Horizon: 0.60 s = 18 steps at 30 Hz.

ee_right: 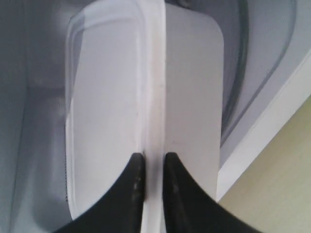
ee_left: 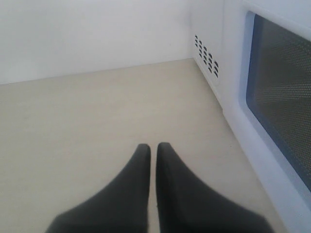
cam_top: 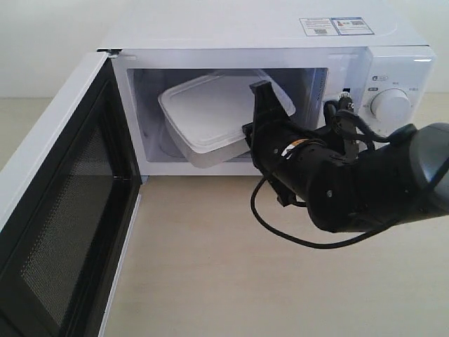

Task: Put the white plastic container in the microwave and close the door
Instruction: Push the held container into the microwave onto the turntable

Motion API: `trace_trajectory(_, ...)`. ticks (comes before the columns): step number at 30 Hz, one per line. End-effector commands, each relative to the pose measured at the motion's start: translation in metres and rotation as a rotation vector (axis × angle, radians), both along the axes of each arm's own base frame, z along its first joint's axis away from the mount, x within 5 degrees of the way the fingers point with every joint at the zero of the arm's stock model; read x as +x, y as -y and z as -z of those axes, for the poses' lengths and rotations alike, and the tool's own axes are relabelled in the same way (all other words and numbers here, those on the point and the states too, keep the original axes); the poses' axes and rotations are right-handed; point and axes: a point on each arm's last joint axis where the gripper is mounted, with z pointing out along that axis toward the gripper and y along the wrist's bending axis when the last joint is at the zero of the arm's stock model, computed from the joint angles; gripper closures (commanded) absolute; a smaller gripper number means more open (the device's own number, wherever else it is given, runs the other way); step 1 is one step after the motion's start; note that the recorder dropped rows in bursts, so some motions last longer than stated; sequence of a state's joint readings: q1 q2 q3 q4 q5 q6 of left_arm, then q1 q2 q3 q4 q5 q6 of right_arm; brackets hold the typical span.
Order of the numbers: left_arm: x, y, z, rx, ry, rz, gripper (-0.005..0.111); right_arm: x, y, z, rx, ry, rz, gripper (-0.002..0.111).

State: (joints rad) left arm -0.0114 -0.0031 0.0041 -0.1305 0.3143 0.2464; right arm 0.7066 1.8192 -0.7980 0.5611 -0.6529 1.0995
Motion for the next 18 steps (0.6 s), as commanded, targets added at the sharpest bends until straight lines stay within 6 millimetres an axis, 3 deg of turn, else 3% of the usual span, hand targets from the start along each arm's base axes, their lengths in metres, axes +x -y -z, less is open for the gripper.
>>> trace_trajectory(1,0.000,0.000,-0.002,-0.006,0.008,-0.002,0.102,0.007,-0.002,0.000,0.006,0.048,0.030,0.109)
trace_trajectory(18,0.000,0.000,-0.002,-0.006,0.008,-0.002,0.102,0.024,-0.012,-0.003,-0.045,0.099,0.056,0.109)
